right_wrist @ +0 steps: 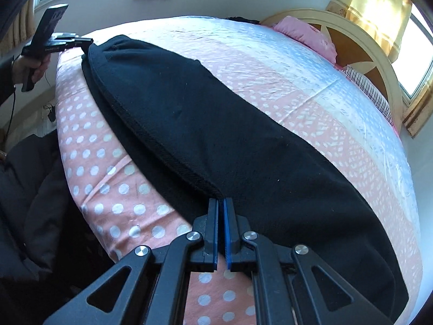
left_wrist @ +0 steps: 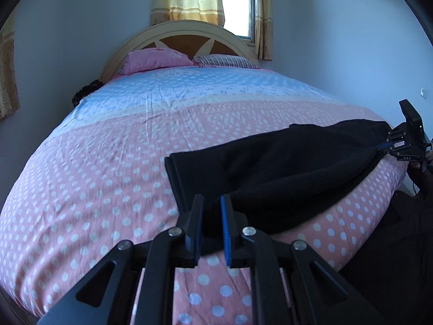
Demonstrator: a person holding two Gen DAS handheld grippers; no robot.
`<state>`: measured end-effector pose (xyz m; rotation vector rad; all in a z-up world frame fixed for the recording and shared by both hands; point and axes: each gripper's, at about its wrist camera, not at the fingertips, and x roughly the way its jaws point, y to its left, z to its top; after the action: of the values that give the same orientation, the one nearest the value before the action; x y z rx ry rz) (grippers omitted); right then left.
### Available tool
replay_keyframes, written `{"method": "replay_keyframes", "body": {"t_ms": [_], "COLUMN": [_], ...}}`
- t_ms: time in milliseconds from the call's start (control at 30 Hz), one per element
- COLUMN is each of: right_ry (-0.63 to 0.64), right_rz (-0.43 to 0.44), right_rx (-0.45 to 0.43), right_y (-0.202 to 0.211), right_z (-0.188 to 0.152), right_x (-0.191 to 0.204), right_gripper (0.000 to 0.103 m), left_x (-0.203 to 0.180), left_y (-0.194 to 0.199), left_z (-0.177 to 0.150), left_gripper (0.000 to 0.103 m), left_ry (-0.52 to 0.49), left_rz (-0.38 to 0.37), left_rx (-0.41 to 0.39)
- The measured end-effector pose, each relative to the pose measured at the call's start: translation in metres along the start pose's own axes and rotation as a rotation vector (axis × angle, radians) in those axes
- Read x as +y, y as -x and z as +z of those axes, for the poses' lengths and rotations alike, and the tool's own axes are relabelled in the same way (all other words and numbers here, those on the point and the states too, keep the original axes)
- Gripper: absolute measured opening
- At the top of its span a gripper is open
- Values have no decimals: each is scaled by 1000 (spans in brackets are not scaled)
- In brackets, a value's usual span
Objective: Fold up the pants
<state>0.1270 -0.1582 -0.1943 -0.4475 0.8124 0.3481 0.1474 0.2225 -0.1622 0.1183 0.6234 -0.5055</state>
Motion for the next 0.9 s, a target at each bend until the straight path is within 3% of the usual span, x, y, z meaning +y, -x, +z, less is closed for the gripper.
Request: {"method": "replay_keyframes", "body": {"t_ms": [133, 267, 333, 367, 400, 500, 600, 733, 800, 867, 900], "right_ry": [-1, 40, 34, 29, 31, 70, 86, 43, 5, -43, -53], "right_rz": [11, -21, -20, -13, -8, -7, 3, 44, 75, 120, 128], "right_rx": [-7, 21, 22, 24, 29, 49, 56, 26, -6, -46, -59], "right_y": [6, -4, -1, 0, 2, 6, 13, 24, 29, 32, 33], "right_z": [1, -5, -5, -5, -6, -11, -16, -13, -2, 15, 20], "right_x": [1, 10, 9, 8, 8, 10, 8, 0, -3, -7, -7], "right_gripper": [3, 4, 4, 4, 4, 5, 6, 6, 15, 37, 39], "left_x": [1, 5, 6, 7, 11, 28, 50, 45, 33, 21, 15], "left_y": [0, -4, 2, 6, 12, 32, 47, 43, 30, 12, 4], "left_z": [-1, -4, -7, -9, -11, -19, -24, -11, 2, 14, 18], "left_gripper": [14, 24, 39, 56, 62, 63, 64, 64, 64, 64, 64], "left_ry": [7, 22, -5, -15, -20, -3, 76, 103, 100, 91, 90], "left_rz": [6, 28, 44, 65, 77, 105, 164, 180, 160, 152, 139], "left_rx": [5, 19, 25, 30, 29, 33, 12, -27, -33, -1, 16]}}
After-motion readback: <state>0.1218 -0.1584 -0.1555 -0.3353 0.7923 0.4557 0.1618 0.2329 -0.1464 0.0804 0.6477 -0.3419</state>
